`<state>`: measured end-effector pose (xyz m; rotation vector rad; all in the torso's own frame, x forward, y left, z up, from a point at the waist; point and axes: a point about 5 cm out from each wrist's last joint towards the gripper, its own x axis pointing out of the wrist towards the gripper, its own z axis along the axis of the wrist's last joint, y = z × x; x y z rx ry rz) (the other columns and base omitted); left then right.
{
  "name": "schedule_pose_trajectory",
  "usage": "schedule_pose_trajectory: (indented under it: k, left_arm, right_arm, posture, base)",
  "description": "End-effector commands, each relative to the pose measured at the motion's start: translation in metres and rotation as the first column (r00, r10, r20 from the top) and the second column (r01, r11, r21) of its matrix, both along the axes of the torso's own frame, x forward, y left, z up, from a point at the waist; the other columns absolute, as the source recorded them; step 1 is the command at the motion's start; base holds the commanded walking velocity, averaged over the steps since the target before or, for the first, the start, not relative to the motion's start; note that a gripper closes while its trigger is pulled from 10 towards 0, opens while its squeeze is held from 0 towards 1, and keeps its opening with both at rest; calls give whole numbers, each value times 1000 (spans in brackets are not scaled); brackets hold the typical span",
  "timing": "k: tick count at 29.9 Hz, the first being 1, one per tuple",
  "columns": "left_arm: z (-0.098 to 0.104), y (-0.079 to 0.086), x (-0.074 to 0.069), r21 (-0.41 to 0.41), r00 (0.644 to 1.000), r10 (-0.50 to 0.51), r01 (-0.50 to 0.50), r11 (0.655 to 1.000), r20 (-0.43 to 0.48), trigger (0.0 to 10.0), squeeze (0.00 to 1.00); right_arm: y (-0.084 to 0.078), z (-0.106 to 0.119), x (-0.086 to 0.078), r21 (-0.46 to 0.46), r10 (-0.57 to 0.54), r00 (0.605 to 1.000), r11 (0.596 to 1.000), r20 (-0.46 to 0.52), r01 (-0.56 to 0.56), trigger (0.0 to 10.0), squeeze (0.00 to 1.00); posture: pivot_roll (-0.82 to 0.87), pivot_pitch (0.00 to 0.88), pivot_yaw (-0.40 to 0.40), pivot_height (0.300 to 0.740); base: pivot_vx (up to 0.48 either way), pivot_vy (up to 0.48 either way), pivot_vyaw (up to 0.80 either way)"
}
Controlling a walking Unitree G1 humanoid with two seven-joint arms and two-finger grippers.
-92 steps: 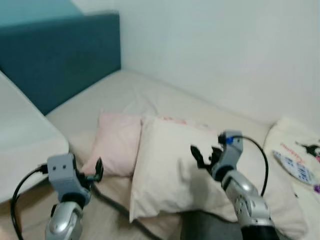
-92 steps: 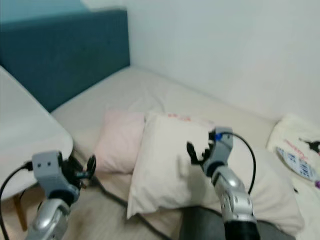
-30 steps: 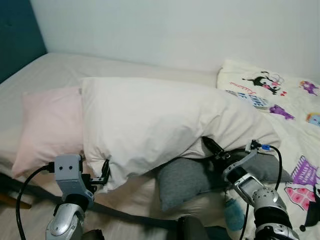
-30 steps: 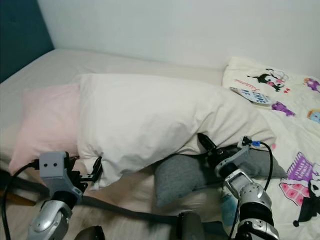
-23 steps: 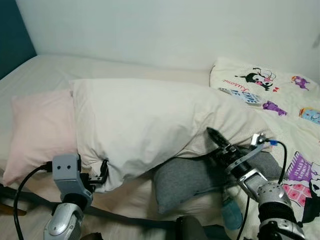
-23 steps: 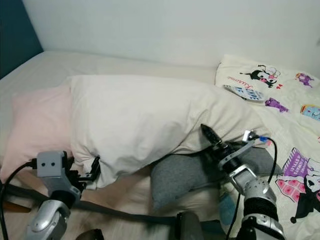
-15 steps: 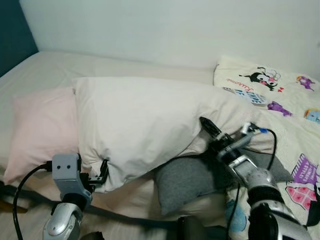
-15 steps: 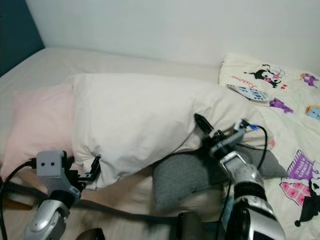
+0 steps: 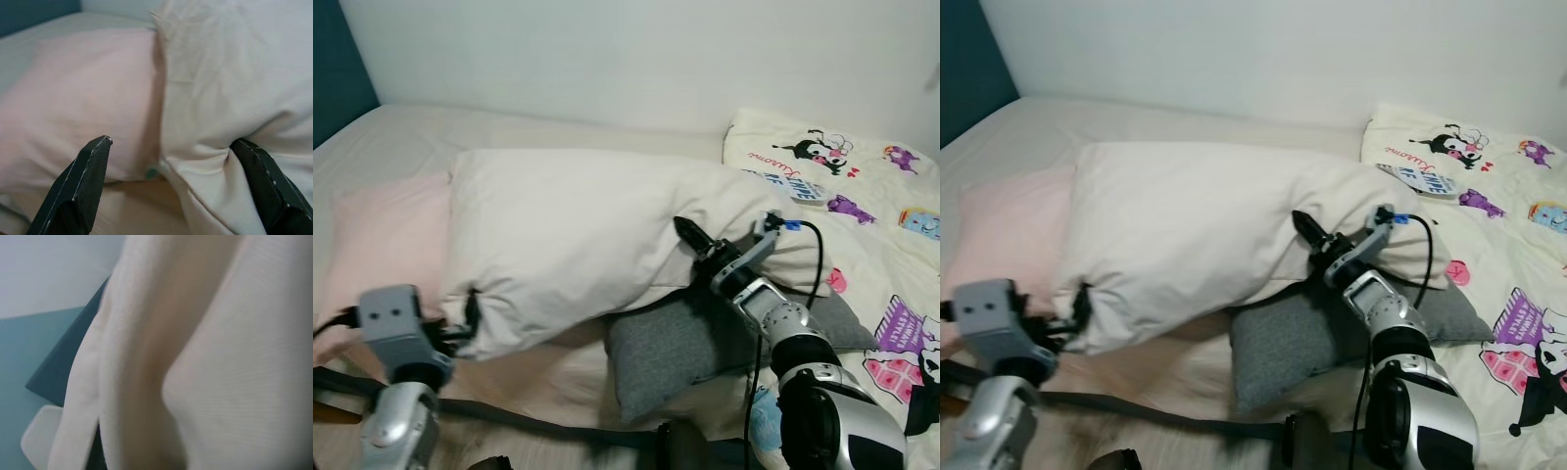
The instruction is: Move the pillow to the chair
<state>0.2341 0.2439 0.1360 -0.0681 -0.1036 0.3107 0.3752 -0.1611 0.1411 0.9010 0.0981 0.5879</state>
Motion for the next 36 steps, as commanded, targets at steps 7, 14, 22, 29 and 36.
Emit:
schedule_pose_trajectory:
  k: [7,14,22,29,36]
  left_arm:
    - [1,33,-7,39,977,209,-207,978,-46,10000,0]
    - [-5,53,-15,20,932,352,-351,936,-91,10000,0]
    - [9,47,-8,-32,955,297,-298,954,-22,10000,0]
    - [28,19,9,-69,982,177,-173,983,63,10000,0]
    - [34,-16,22,-57,993,81,-76,995,85,10000,0]
  right_arm:
    - [0,26,9,-37,-11,994,999,108,15,0,0]
    - [-2,55,13,24,22,972,999,235,-28,0,0]
    - [-7,92,18,95,-14,937,995,349,-20,0,0]
    - [4,140,14,113,35,859,988,510,-107,0,0]
    - [15,166,5,113,77,800,977,595,-178,0,0]
  posture:
    - [-24,0,-65,524]
    - [-25,0,-71,539]
    - [-22,0,-80,568]
    - [-26,0,-83,592]
    - [-27,0,-87,616]
  base:
    - [0,0,0]
    - [0,0,0]
    - [0,0,0]
    - [0,0,0]
    - [0,0,0]
